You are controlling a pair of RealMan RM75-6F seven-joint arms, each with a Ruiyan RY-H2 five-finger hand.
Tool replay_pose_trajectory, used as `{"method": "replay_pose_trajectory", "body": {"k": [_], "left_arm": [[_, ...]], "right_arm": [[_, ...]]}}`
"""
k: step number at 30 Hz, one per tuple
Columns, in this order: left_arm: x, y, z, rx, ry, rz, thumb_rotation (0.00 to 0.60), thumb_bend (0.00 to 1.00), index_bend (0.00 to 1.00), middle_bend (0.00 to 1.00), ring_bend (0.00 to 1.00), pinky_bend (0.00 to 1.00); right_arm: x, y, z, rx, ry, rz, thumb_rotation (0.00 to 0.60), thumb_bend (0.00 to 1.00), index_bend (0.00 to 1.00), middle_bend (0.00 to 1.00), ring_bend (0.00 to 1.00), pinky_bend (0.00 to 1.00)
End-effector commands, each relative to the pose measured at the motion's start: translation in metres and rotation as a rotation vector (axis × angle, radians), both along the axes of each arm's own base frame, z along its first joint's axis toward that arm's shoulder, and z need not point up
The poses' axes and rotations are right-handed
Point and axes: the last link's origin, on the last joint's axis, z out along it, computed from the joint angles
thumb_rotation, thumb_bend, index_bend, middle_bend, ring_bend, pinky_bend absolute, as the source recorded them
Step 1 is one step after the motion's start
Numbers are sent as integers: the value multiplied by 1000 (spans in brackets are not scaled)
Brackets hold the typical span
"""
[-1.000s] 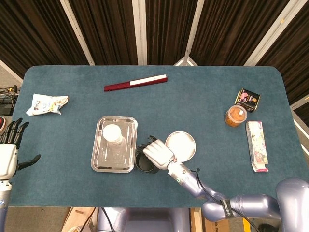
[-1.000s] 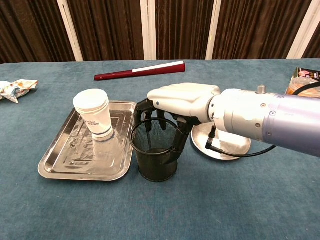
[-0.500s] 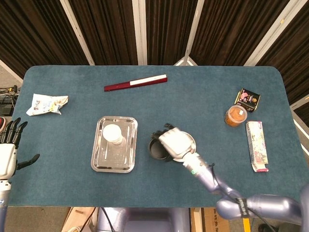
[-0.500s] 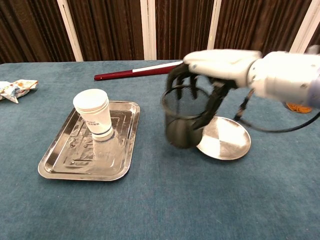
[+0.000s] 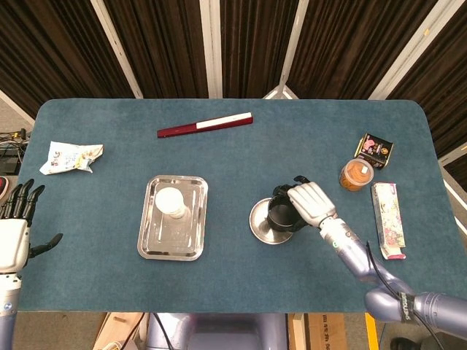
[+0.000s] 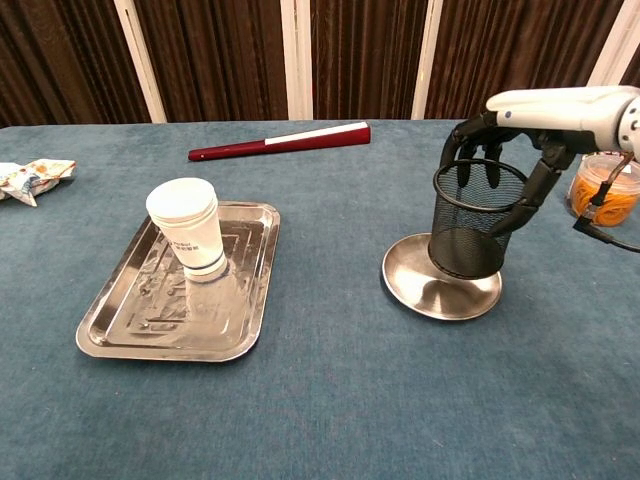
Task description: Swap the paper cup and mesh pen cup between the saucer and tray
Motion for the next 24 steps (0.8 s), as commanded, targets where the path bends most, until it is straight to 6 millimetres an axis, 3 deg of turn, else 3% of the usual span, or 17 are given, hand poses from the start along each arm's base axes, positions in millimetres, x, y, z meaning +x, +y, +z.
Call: {"method": "replay_pose_trajectory", "body": {"k": [1, 6, 12, 17, 20, 24], "left_arm": [[0, 0, -1, 2, 4, 1, 600, 87, 112, 0, 0, 164], [0, 1, -3, -1, 8, 4, 600, 87, 112, 0, 0, 164], [0, 1, -2, -2, 6, 6, 600, 87, 112, 0, 0, 164], [-1, 2, -2, -6, 6, 8, 600, 87, 112, 0, 0, 164], [-1, 2, -2, -5, 5, 9, 600, 87, 112, 0, 0, 164], [-3, 2, -1, -19, 10, 14, 600, 87, 118, 0, 0, 164]], "right_arm": [[-6, 0, -7, 16, -5, 0, 600, 0, 418, 451, 445, 144], [-8, -4, -16, 22, -15, 10, 600, 0, 337, 402, 393, 92], [-11, -4, -23, 35, -16, 9, 600, 0, 23, 55, 48, 0], [-15, -5, -18, -4, 11, 23, 600, 0, 0, 0, 0, 0], [-26, 0, -4, -33, 81, 12, 600, 0, 0, 0, 0, 0], [-55, 22, 35, -121, 176, -59, 600, 0, 0, 0, 0, 0]]}}
